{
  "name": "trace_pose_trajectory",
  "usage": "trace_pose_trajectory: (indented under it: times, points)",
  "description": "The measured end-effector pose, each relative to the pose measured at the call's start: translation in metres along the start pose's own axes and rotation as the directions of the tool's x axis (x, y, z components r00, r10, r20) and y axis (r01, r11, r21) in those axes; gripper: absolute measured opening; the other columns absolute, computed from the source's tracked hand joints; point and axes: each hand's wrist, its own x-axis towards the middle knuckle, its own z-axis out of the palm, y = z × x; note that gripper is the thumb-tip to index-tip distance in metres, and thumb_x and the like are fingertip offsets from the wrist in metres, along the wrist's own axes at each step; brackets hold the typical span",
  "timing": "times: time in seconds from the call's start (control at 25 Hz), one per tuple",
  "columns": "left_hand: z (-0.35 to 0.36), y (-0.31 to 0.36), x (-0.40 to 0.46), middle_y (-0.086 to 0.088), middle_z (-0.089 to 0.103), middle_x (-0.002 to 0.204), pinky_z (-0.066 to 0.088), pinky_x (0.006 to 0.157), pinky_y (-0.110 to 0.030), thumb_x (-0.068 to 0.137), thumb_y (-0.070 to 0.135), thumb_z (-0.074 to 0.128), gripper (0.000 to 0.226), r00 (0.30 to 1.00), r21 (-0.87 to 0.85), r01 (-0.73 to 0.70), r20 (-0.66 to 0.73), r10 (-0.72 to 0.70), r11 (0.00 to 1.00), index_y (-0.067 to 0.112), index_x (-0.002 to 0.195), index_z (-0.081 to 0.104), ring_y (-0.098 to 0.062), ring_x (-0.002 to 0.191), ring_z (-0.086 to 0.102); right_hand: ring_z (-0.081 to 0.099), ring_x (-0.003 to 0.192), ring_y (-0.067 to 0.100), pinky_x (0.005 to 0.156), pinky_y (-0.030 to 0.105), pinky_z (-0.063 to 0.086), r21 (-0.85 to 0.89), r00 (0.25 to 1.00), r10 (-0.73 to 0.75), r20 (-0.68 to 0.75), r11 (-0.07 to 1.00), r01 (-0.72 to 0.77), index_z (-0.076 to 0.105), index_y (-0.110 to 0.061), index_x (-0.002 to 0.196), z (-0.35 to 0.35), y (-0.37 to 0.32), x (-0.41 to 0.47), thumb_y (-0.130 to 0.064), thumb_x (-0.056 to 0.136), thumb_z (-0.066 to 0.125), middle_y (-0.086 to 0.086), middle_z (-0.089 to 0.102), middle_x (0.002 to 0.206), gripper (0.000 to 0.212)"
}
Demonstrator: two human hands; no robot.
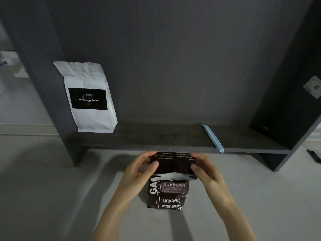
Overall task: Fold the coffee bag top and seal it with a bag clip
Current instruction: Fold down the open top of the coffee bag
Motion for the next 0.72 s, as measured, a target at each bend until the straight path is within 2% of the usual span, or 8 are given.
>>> trace_pose_trajectory:
  times: [0.12, 0.16, 0.24, 0.28, 0.36, 0.48, 0.64, 0.72]
  points:
    - [0.001, -0.011, 0.001, 0.025, 0.053, 0.121, 0.039, 0.098, -0.026, 0.061, 0.051, 0.061, 0.050, 0.999, -0.004, 0.015, 0.051, -0.015, 1.000, 0.057, 0.108, 0.047, 0.010, 0.116, 0.044, 0.059, 0.095, -0.006, 0.071, 0.005, 0.048, 0.002, 1.000, -0.011, 0.025, 1.000, 0.011, 0.047, -0.017, 0.119, 0.000, 0.008, 0.003, 0.006, 0.083, 0.050, -0.002, 0.061, 0.109, 0.043]
    - [0.002, -0.012, 0.001, 0.025, 0.049, 0.125, 0.039, 0.100, -0.024, 0.065, 0.045, 0.064, 0.054, 0.998, -0.025, 0.015, 0.061, -0.013, 1.000, 0.058, 0.112, 0.042, 0.010, 0.118, 0.042, 0.058, 0.101, 0.000, 0.074, 0.006, 0.049, 0.004, 1.000, -0.004, 0.007, 1.000, 0.004, 0.043, -0.019, 0.123, -0.001, 0.013, 0.005, 0.006, 0.082, 0.051, -0.001, 0.060, 0.111, 0.048]
    - [0.005, -0.016, 0.003, 0.025, 0.044, 0.125, 0.040, 0.095, -0.011, 0.077, 0.023, 0.065, 0.062, 0.998, -0.112, 0.026, 0.062, -0.019, 0.993, 0.055, 0.118, 0.032, 0.012, 0.116, 0.043, 0.056, 0.109, 0.012, 0.078, 0.007, 0.050, 0.002, 1.000, 0.017, -0.025, 1.000, -0.017, 0.041, -0.018, 0.126, -0.001, 0.020, 0.009, 0.004, 0.082, 0.054, 0.003, 0.060, 0.115, 0.052]
    - [0.006, -0.018, 0.004, 0.025, 0.042, 0.123, 0.039, 0.092, -0.006, 0.080, 0.012, 0.062, 0.066, 0.998, -0.138, 0.039, 0.051, -0.032, 0.990, 0.052, 0.119, 0.028, 0.010, 0.114, 0.043, 0.056, 0.110, 0.015, 0.077, 0.008, 0.050, -0.001, 0.999, 0.022, -0.035, 1.000, -0.022, 0.044, -0.017, 0.125, -0.001, 0.023, 0.010, 0.003, 0.081, 0.055, 0.004, 0.060, 0.116, 0.049]
    - [0.009, -0.022, 0.005, 0.026, 0.043, 0.118, 0.040, 0.089, -0.005, 0.080, 0.005, 0.059, 0.064, 0.998, -0.142, 0.058, 0.036, -0.053, 0.988, 0.046, 0.117, 0.028, 0.007, 0.112, 0.044, 0.058, 0.107, 0.013, 0.071, 0.007, 0.050, -0.011, 0.998, 0.007, -0.062, 1.000, -0.008, 0.054, -0.019, 0.112, 0.001, 0.028, 0.012, 0.004, 0.080, 0.057, 0.003, 0.064, 0.112, 0.040]
    - [0.012, -0.029, 0.008, 0.023, 0.055, 0.109, 0.040, 0.091, -0.014, 0.078, 0.010, 0.063, 0.046, 0.998, -0.100, 0.058, 0.008, -0.058, 0.993, 0.046, 0.101, 0.046, 0.003, 0.109, 0.051, 0.061, 0.100, 0.015, 0.066, 0.006, 0.049, -0.034, 0.992, -0.011, -0.127, 0.999, 0.006, 0.061, -0.024, 0.091, 0.002, 0.033, 0.017, 0.004, 0.077, 0.060, 0.001, 0.068, 0.099, 0.031]
    - [0.014, -0.036, 0.010, 0.014, 0.064, 0.105, 0.042, 0.092, -0.025, 0.066, 0.030, 0.070, 0.031, 0.994, -0.077, 0.079, -0.065, -0.085, 0.994, 0.038, 0.092, 0.056, -0.004, 0.104, 0.059, 0.065, 0.088, 0.019, 0.068, 0.010, 0.052, -0.084, 0.974, 0.014, -0.225, 0.996, -0.033, 0.065, -0.017, 0.088, 0.002, 0.041, 0.020, -0.003, 0.075, 0.066, 0.006, 0.071, 0.091, 0.019]
    - [0.015, -0.038, 0.011, 0.008, 0.068, 0.102, 0.046, 0.088, -0.025, 0.067, 0.027, 0.072, 0.027, 0.991, -0.074, 0.084, -0.100, -0.091, 0.994, 0.033, 0.090, 0.058, -0.010, 0.100, 0.062, 0.065, 0.080, 0.019, 0.064, 0.012, 0.053, -0.101, 0.964, 0.019, -0.265, 0.994, -0.047, 0.065, -0.019, 0.084, 0.002, 0.042, 0.019, -0.007, 0.074, 0.067, 0.007, 0.070, 0.085, 0.016]
